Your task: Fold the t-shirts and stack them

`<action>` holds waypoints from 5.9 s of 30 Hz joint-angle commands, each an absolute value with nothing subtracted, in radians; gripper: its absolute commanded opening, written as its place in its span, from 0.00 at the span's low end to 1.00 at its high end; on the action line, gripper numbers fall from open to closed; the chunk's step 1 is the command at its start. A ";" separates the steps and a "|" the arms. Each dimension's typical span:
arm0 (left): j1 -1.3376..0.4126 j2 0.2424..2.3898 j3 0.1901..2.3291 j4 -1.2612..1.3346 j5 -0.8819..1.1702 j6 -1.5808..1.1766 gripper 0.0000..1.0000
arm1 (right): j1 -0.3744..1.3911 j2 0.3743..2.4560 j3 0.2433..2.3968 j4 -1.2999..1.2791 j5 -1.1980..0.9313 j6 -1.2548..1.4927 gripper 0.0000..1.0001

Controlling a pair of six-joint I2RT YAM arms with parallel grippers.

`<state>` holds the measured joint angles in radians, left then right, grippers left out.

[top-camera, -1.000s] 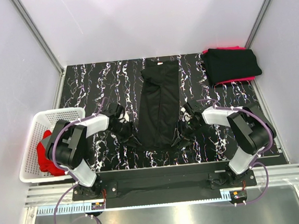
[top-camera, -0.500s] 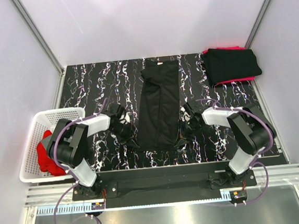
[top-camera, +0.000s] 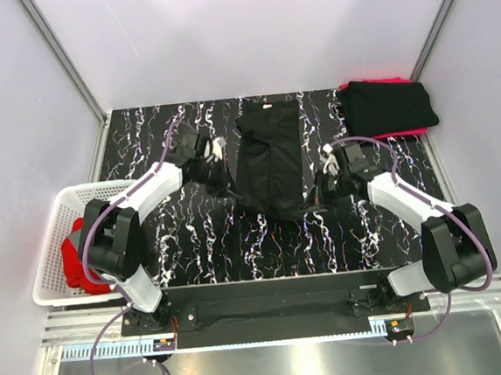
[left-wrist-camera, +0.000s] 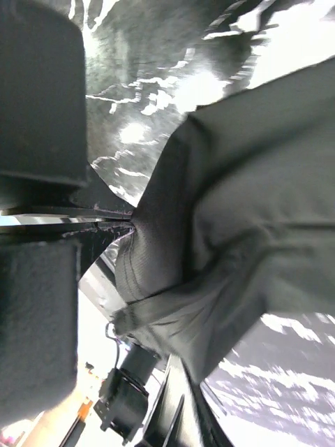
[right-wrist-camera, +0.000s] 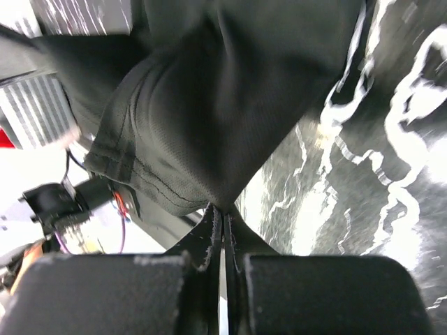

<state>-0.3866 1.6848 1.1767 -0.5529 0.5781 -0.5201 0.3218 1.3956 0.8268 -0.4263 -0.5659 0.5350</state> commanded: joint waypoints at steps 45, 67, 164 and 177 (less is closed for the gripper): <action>-0.328 2.047 1.838 -0.564 0.242 -0.239 0.64 | 0.144 1.840 1.402 -0.380 -0.460 0.262 0.52; -0.342 2.100 1.471 -0.488 0.658 -0.446 0.67 | 0.144 1.916 1.178 -0.342 -0.568 0.310 0.51; -0.284 2.356 1.882 -0.340 1.022 -0.456 0.61 | -0.015 2.333 1.655 -0.334 -0.793 0.299 0.69; -0.296 2.417 1.888 -0.394 0.962 -0.419 0.62 | 0.064 2.418 1.698 -0.328 -0.812 0.377 0.61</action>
<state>-0.2897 2.4039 1.8713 -0.3985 0.9649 -0.4271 0.0525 2.3600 1.6947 -0.2882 -0.8825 0.3672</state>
